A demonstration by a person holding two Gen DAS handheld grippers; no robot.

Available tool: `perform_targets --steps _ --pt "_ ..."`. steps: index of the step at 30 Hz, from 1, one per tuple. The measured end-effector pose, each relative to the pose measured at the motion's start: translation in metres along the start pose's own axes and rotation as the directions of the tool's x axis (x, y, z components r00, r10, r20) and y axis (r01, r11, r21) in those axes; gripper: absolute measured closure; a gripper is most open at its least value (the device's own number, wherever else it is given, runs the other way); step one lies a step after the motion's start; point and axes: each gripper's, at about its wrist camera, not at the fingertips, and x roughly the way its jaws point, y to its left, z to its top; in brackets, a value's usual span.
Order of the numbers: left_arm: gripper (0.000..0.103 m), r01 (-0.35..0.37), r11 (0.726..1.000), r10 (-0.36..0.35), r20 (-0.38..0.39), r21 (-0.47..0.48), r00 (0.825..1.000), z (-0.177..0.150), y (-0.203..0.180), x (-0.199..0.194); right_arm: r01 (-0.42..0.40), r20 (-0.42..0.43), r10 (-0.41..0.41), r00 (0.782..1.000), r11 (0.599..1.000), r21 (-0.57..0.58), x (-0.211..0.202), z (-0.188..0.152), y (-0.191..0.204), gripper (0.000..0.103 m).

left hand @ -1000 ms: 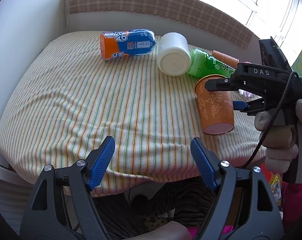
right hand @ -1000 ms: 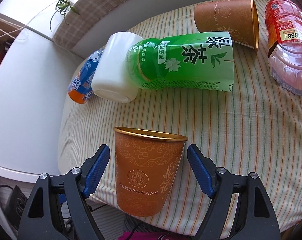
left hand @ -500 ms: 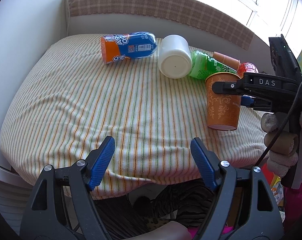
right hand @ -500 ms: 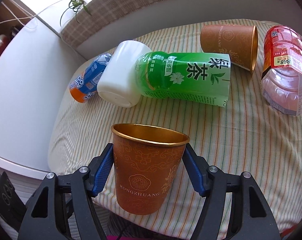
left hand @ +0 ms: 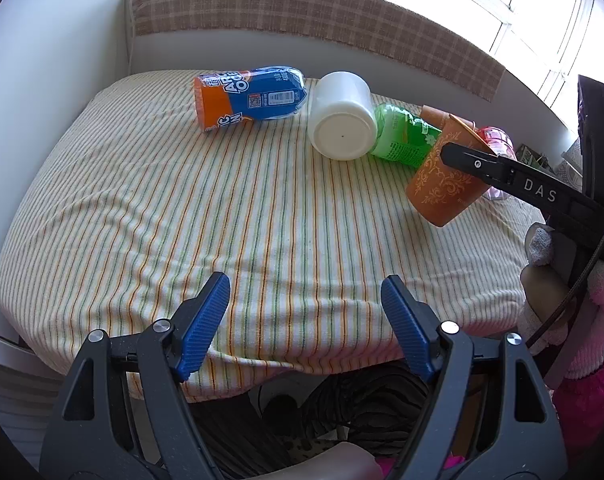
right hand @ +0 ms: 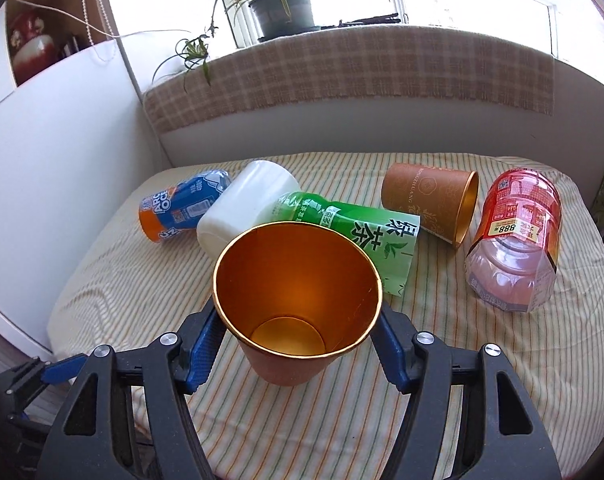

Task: Flip cup upright
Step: 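Lift the cup with the right gripper and set it down upright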

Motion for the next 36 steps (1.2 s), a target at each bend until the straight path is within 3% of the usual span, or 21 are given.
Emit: perform_targets --steps 8,18,26,36 --pt "0.023 -0.004 1.000 0.004 0.010 -0.005 1.000 0.001 0.002 0.000 0.094 0.080 -0.084 0.993 0.986 -0.136 -0.003 -0.013 0.015 0.037" --pt "0.023 -0.003 1.000 0.003 0.025 0.005 1.000 0.002 0.000 -0.002 0.095 0.067 -0.085 0.994 0.982 -0.161 0.003 -0.015 0.021 0.037" --pt "0.023 -0.001 1.000 0.001 0.026 0.000 1.000 0.002 0.001 -0.003 0.146 0.100 -0.127 0.987 0.964 -0.221 0.003 -0.014 0.030 0.037" --pt "0.023 -0.004 1.000 0.004 0.024 -0.004 1.000 0.001 0.005 -0.005 0.132 0.089 -0.113 0.990 0.956 -0.260 0.008 -0.016 0.041 0.036"
